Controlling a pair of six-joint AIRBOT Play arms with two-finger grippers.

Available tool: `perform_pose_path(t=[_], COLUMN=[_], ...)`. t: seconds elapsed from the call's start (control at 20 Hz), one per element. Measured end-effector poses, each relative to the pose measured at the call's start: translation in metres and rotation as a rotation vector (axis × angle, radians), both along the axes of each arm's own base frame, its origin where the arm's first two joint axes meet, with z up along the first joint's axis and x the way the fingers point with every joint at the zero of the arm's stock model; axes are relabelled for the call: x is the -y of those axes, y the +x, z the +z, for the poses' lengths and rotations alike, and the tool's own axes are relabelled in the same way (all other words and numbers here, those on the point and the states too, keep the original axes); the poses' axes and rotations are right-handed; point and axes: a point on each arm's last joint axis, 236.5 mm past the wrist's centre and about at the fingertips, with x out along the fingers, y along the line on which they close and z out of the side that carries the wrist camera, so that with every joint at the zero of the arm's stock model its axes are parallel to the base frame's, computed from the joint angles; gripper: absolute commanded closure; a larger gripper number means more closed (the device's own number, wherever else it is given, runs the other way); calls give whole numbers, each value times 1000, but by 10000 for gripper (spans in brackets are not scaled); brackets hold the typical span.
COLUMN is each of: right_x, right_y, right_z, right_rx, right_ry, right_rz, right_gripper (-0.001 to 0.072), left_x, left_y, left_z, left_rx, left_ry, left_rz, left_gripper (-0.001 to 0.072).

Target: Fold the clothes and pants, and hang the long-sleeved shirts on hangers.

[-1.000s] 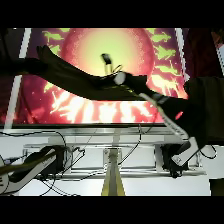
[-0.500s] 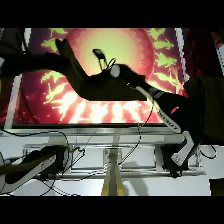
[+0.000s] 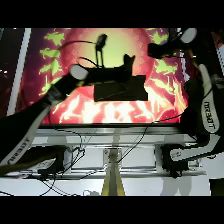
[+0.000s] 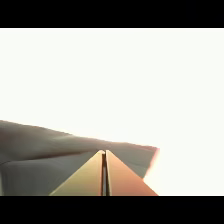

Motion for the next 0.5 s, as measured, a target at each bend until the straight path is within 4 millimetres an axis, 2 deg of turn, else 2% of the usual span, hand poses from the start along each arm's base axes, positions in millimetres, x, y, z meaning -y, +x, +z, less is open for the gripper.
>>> perform_pose_path(t=[0.05,0.1,0.25,0.3,0.4,0.5], right_x=[23,45,101,114,125,116], right_y=[-2,-6,-27,-37,-57,-78], right_z=[1,0,-19,-30,-53,-79], right_rx=[-12,-27,-121,-166,-246,-323], right_ry=[-9,-26,-73,-79,-61,-7], right_rz=[-36,-69,-144,-162,-175,-152], right_gripper=[401,239,207,114,85,84], left_x=[13,21,27,24,13,-2], left_y=[-3,-3,2,7,17,27], left_z=[-12,-22,-36,-37,-37,-35], left_rx=[-6,-7,5,20,55,82], left_ry=[4,11,28,39,67,96], left_rz=[16,35,77,87,90,86], left_gripper=[3,3,4,4,5,5])
